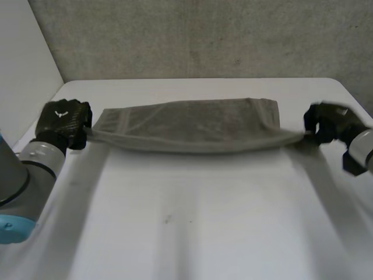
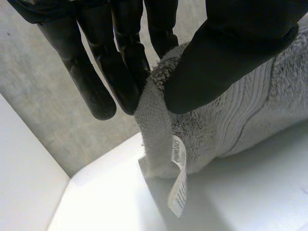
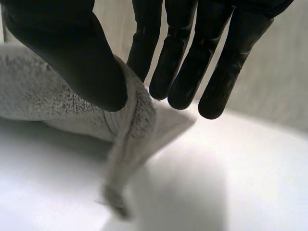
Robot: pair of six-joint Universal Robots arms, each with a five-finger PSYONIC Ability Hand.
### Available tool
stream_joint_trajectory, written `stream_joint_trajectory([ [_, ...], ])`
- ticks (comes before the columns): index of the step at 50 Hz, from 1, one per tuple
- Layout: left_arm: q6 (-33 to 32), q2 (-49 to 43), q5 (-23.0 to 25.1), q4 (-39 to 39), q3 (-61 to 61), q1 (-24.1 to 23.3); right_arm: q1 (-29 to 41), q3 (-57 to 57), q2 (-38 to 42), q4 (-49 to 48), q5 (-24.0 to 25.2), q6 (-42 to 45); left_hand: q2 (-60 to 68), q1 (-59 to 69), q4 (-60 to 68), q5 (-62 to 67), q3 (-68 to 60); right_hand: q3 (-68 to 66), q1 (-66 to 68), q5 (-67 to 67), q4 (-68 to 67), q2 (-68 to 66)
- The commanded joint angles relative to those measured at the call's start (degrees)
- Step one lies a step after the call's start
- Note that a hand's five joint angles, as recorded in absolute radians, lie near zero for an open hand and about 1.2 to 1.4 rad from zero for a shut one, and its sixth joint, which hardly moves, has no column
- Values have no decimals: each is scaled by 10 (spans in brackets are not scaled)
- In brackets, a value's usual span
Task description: Fold the towel.
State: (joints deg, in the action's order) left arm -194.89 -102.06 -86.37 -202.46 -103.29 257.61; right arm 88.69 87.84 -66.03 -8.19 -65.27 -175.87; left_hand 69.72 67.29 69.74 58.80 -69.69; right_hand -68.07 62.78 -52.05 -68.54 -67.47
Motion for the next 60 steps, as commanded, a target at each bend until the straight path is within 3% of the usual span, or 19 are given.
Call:
stream_joint_trajectory([
  [1,-6,107,0,110,-2,1,-1,16,-125,47,11,135,103,127,103,112,-103,-119,172,-180,-115,-125],
  [3,-7,156,1,179,-3,3,-7,34,-184,104,11,232,103,127,103,112,-103,-119,172,-180,-115,-125],
  [4,-7,156,1,180,-3,3,-7,34,-184,105,11,233,103,127,103,112,-103,-119,172,-180,-115,-125],
  [8,-32,202,1,266,-5,3,-34,55,-237,204,8,392,103,127,103,112,-103,-119,172,-180,-115,-125],
  [11,-60,219,2,302,-13,0,-35,58,-255,261,8,464,103,127,103,112,-103,-119,172,-180,-115,-125],
  [20,-76,209,2,290,-36,-4,-34,55,-258,292,11,498,103,127,103,112,-103,-119,172,-180,-115,-125],
  [26,-77,116,1,205,-31,-6,-18,28,-132,236,1,502,103,127,103,112,-103,-119,172,-180,-115,-125],
  [31,-82,22,-2,140,1,-10,42,-36,-36,189,-19,498,103,127,103,112,-103,-119,172,-180,-115,-125],
  [36,-82,-112,-8,82,97,-20,80,-134,90,104,-60,477,103,127,103,112,-103,-119,172,-180,-115,-125],
  [45,-98,-271,-45,28,243,-25,107,-216,211,-86,-84,436,103,127,103,112,-103,-119,172,-180,-115,-125],
  [54,-124,-330,-44,-21,301,-33,121,-292,291,-93,-121,439,103,127,103,112,-103,-118,171,-178,-114,-124],
  [55,-125,-332,-43,-22,299,-34,121,-292,291,-93,-121,439,55,79,55,64,-55,-118,171,-178,-114,-124],
  [56,-125,-332,-42,-22,299,-34,122,-292,295,-93,-125,439,54,79,54,63,-55,326,-274,266,331,320],
  [57,-126,-331,-42,-22,295,-38,125,-290,296,-96,-129,438,-447,-423,-447,-438,447,581,-528,520,585,575],
  [58,-127,-330,-42,-23,289,-44,125,-290,296,-96,-129,438,-565,-541,-565,-556,565,581,-528,520,585,575],
  [60,-128,-327,-42,-25,282,-50,130,-288,294,-99,-130,436,-597,-573,-597,-588,597,581,-528,520,585,575],
])
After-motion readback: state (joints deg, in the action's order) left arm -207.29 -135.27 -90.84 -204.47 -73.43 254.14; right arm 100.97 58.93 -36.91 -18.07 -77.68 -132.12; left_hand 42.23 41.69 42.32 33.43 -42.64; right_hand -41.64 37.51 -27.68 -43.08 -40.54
